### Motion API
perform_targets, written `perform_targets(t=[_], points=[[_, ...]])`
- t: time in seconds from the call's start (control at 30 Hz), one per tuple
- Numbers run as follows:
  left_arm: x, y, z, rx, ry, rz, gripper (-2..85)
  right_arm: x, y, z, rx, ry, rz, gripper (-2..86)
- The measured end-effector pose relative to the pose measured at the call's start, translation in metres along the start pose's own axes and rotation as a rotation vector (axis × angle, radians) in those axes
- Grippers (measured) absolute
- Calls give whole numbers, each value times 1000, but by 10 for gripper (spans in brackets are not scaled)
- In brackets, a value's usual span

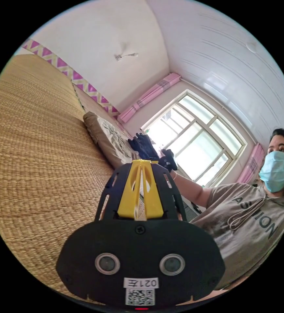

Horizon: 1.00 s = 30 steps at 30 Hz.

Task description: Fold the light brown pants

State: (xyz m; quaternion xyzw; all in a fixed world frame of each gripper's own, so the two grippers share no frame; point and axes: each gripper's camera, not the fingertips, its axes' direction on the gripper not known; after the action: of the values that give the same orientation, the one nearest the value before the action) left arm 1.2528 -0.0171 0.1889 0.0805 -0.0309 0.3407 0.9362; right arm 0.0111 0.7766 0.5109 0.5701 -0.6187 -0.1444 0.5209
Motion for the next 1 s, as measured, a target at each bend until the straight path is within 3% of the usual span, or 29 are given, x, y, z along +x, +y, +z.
perform_targets(t=[0.13, 0.3, 0.43, 0.57, 0.77, 0.9, 1.0], points=[[42, -15, 44, -14, -38, 24, -7, 10, 65, 6, 98, -69, 184, 60], [114, -43, 142, -167, -157, 161, 27, 96, 205, 8, 355, -307, 572, 95], [167, -78, 239, -294, -222, 258, 75, 160, 312, 75, 367, -371, 849, 112], [182, -97, 288, -317, -183, 249, 75, 203, 396, 173, 416, -649, 1100, 116], [198, -108, 330, -346, -208, 229, 70, 216, 426, 280, 358, -839, 1232, 90], [217, -114, 349, -353, -292, 250, 84, 219, 457, 282, 516, -856, 1256, 48], [241, -120, 367, -310, -374, 327, 113, 214, 455, 239, 608, -780, 1128, 31]])
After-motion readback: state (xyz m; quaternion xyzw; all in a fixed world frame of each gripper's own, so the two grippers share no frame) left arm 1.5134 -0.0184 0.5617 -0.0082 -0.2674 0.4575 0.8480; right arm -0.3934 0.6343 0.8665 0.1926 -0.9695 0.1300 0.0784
